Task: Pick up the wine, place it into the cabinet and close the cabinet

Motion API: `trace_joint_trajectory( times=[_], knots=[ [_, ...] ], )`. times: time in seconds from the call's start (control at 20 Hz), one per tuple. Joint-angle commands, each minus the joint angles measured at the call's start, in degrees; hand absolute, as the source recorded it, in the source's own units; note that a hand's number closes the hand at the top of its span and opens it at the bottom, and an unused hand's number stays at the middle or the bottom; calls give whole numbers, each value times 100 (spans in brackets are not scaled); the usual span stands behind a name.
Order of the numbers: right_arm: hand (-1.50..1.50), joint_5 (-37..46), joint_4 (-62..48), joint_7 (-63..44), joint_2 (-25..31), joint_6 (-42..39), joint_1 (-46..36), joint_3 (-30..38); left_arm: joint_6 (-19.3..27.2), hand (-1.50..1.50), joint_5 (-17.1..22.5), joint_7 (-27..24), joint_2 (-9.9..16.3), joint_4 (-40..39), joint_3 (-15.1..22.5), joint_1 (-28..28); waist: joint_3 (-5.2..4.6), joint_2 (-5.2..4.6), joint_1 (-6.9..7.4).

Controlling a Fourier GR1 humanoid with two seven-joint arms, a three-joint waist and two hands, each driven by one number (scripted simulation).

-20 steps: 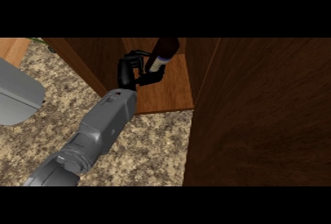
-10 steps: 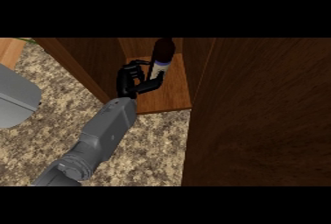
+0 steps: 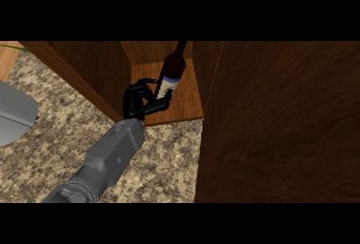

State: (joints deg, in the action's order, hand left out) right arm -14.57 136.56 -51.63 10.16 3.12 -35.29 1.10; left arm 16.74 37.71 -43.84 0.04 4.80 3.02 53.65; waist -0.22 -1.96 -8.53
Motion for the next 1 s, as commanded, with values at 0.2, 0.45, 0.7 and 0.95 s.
trace_joint_trajectory(
  times=[0.2, 0.45, 0.7, 0.95],
  knots=[
    [-150, -87, -58, 124, -154, 30, -82, -74, -1, 150, 187, -109, -3, -1, 187, -322, -7, -19, -157],
    [-150, -235, 35, -40, -129, 16, -100, -102, 100, 150, 234, -124, -2, -3, 320, -332, -10, -20, -203],
    [-150, -260, -43, 70, -110, -54, -58, -1, 368, 150, 346, -117, -2, 111, 406, -110, -4, -37, -212],
    [-150, -314, 17, 26, -142, -32, -77, -3, 456, 150, 480, -138, -1, 159, 449, -169, -9, -56, -330]
  ],
)
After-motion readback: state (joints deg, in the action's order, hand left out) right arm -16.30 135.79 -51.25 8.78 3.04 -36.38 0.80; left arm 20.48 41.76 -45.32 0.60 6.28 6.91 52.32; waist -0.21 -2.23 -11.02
